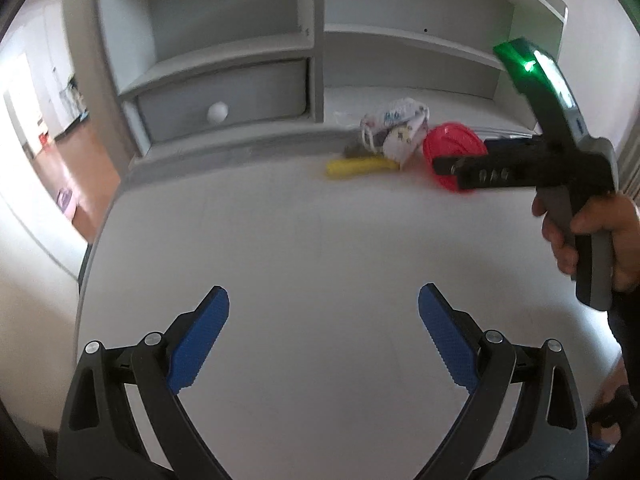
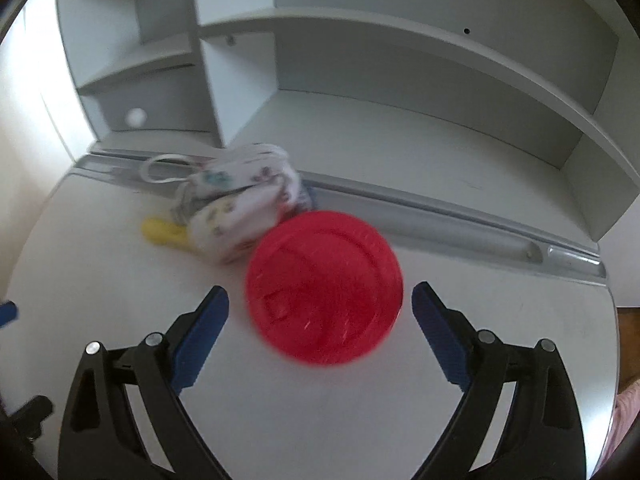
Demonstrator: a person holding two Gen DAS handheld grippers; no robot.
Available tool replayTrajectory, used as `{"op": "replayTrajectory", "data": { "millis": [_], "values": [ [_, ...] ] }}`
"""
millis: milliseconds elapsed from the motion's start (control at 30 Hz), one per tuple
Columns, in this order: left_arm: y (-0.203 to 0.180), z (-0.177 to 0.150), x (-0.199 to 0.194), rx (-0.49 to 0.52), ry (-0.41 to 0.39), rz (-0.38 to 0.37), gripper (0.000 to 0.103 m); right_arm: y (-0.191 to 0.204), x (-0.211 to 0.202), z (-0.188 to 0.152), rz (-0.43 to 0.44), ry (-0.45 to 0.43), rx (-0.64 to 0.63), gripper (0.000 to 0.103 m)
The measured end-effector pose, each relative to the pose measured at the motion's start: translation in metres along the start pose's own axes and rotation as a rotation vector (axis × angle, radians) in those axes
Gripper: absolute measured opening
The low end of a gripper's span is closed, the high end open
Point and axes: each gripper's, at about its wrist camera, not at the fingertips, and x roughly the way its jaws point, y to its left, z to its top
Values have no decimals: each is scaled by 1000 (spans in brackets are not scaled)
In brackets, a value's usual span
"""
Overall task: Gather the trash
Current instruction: 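Grasp the red cup lid with the right tool while the left tool grasps a printed cloth mask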
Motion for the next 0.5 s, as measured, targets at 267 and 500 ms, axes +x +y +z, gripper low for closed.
{"op": "replayTrajectory", "data": {
  "millis": [267, 500],
  "values": [
    [-33, 77, 38, 124, -70, -62, 93, -38, -50, -24, 61, -54, 70, 78],
    [-76, 120, 88, 267, -81, -65, 93, -64, -83, -53, 72, -56, 85, 79]
  ]
}}
